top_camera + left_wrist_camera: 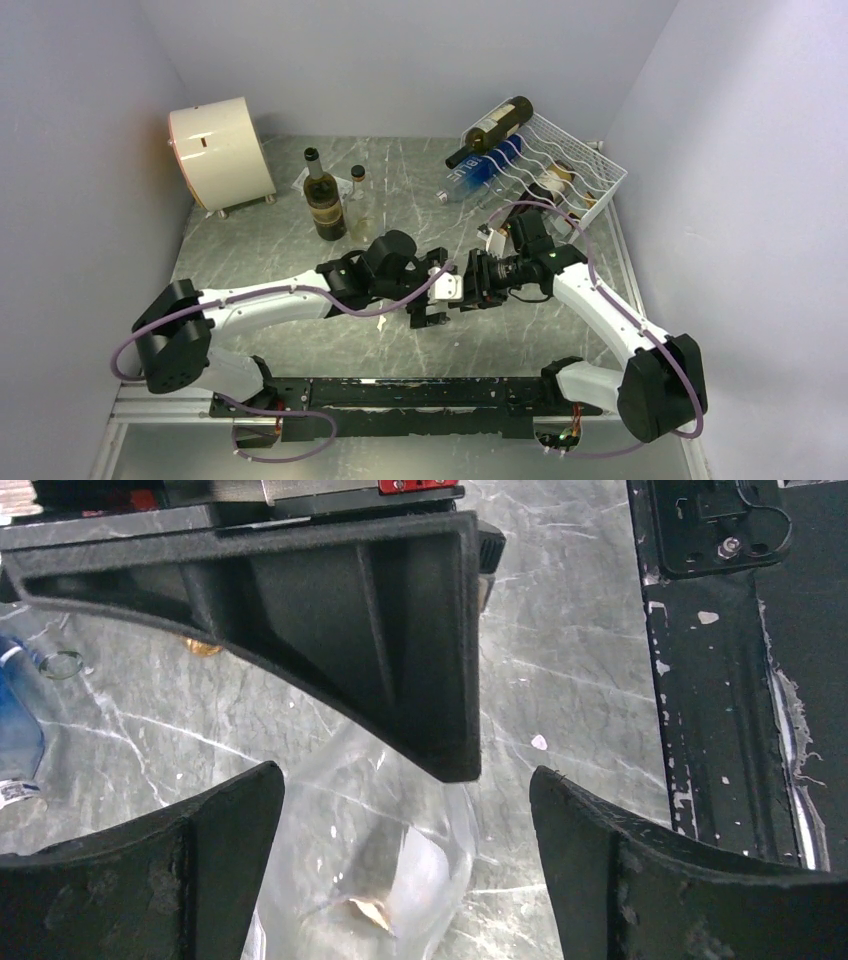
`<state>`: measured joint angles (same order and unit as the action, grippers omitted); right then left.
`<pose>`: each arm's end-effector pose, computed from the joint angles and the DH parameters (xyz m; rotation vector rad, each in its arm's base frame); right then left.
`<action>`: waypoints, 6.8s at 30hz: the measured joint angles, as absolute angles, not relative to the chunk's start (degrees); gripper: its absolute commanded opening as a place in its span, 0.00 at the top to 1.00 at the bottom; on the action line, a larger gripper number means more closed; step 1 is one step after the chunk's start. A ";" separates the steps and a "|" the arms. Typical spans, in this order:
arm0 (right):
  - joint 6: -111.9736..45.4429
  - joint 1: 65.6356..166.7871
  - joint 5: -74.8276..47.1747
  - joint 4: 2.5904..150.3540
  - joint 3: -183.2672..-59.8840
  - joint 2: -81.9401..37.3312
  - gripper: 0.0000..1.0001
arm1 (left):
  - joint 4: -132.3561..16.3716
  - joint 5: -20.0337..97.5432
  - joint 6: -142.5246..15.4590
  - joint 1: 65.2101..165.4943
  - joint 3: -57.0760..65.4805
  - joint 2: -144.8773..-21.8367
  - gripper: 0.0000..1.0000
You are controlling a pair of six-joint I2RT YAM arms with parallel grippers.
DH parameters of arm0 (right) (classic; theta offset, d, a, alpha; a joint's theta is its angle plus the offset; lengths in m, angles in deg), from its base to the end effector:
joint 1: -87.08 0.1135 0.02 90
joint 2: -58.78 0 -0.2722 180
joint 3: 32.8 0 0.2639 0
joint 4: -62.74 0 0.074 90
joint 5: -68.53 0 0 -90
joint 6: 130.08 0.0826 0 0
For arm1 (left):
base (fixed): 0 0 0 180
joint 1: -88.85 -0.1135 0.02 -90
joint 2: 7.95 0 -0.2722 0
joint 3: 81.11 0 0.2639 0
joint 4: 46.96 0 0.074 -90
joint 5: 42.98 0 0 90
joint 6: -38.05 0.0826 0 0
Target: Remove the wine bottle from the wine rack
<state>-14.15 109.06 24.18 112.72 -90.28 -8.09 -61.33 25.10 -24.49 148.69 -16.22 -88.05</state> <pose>0.2010 0.1448 0.2074 -0.2158 2.6829 1.3257 0.1536 -0.3258 0.2381 1.6349 1.3678 -0.7378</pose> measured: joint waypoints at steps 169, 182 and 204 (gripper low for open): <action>12.96 105.63 -27.23 73.94 -118.60 -41.80 0.14 | -43.15 30.63 -67.31 101.50 -16.59 -62.84 0.13; 24.50 103.95 -23.64 62.99 -121.97 -54.10 0.41 | -41.99 29.74 -67.74 101.80 -16.81 -63.26 0.17; 35.84 100.19 -14.99 51.87 -113.75 -50.08 0.99 | -41.31 26.59 -68.47 101.80 -16.83 -66.06 0.19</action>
<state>35.84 100.19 -14.99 51.87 -113.75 -50.08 -41.31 26.59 -68.47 101.80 -16.83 -66.06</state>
